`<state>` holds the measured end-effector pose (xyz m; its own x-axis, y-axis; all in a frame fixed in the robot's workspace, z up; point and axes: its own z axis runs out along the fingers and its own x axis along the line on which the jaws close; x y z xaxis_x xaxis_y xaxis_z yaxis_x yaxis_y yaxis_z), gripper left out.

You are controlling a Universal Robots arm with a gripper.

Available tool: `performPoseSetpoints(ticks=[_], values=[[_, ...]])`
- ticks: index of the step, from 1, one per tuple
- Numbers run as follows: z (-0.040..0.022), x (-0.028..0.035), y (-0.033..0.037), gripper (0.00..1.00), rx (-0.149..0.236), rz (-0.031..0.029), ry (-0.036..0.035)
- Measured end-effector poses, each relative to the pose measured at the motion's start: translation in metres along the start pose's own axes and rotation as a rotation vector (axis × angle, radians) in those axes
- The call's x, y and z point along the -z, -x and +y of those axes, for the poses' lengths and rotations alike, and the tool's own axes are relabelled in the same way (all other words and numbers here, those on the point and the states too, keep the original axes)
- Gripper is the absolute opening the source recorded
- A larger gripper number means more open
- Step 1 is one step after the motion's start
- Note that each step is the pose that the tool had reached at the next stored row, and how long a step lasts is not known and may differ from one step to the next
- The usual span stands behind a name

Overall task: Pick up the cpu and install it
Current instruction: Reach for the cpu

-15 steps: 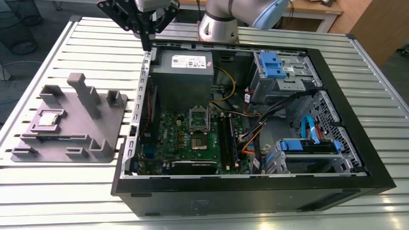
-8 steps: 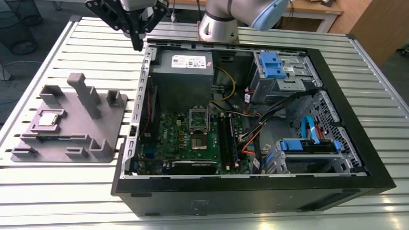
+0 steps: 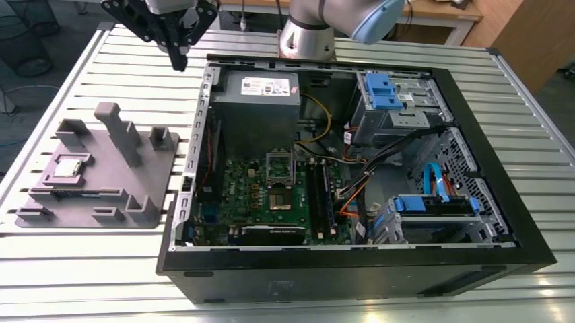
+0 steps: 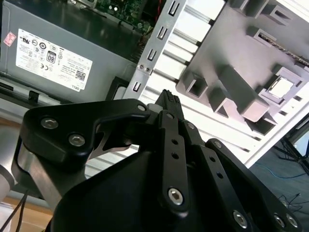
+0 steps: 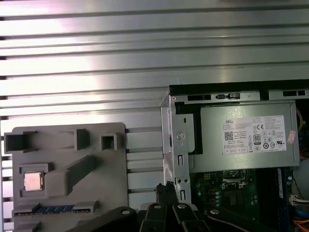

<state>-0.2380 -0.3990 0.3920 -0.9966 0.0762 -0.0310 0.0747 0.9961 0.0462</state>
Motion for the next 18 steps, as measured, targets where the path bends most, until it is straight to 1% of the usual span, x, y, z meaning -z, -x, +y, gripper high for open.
performPoseSetpoints(ticks=[5, 11, 13, 18], values=[[-0.0009, -0.0002, -0.0114, 0.11, 0.0, -0.0003, 0.0002], [-0.0021, -0.0003, -0.0272, 0.11, 0.0, -0.0004, 0.0001], [-0.0022, -0.0002, -0.0288, 0.11, 0.0, -0.0003, 0.0001], [-0.0023, -0.0002, -0.0296, 0.11, 0.0, -0.0004, 0.0001]])
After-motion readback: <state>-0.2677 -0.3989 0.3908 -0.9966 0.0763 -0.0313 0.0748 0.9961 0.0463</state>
